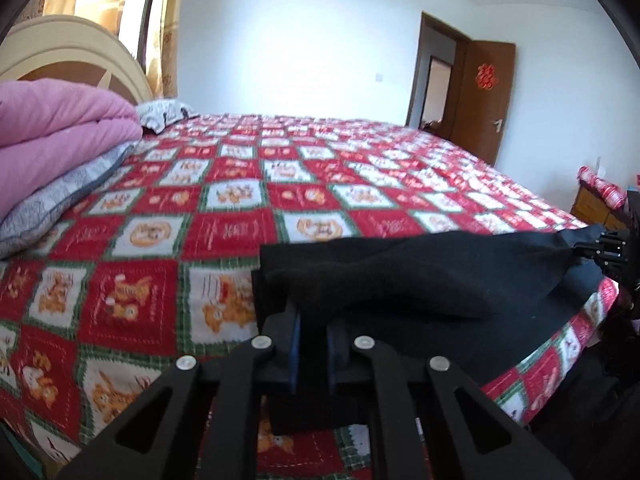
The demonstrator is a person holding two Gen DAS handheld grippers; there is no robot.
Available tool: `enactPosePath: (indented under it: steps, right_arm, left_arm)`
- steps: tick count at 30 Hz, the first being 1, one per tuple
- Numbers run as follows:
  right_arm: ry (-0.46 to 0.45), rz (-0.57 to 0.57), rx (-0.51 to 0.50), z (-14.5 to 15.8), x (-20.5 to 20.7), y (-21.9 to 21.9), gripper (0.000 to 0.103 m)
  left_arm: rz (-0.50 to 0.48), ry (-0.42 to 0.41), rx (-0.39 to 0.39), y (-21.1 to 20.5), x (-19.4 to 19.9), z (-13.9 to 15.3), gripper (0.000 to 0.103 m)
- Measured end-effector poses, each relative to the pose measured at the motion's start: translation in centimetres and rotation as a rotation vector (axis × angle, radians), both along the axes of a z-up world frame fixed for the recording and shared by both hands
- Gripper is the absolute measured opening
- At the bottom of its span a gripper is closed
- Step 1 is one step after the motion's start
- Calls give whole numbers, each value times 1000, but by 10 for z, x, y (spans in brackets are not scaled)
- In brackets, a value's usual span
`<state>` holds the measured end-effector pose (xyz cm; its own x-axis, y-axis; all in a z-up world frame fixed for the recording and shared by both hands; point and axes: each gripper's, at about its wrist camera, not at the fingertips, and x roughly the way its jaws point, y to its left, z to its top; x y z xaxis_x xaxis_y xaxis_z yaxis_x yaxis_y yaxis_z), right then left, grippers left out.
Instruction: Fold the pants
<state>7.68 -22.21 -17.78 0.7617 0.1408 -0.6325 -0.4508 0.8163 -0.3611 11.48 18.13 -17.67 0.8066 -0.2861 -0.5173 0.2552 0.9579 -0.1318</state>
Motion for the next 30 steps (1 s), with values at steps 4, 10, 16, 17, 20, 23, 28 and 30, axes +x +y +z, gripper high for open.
enactPosePath:
  steps: [4, 10, 16, 17, 20, 23, 28, 30]
  right_arm:
    - [-26, 3, 22, 16, -18, -4, 1]
    - [48, 4, 3, -16, -21, -3, 1]
    - [54, -3, 54, -17, -27, -4, 1]
    - [48, -4, 66, -13, -29, -6, 1]
    - [63, -4, 101, -8, -31, -12, 1]
    - [95, -15, 94, -21, -27, -14, 1]
    - [88, -8, 109, -18, -34, -14, 1]
    - [90, -3, 122, -15, -35, -15, 1]
  left_arm:
    - [-4, -6, 3, 5, -4, 0, 11]
    - [-27, 41, 12, 13, -6, -28, 11]
    - [-48, 3, -1, 16, -23, -24, 11]
    - [-48, 4, 2, 16, -23, -24, 11]
    - [-52, 20, -7, 18, -24, -32, 11]
    - [-59, 31, -8, 19, -24, -39, 11]
    - [-68, 8, -20, 22, -32, -35, 11]
    - [-60, 17, -14, 22, -31, -39, 11]
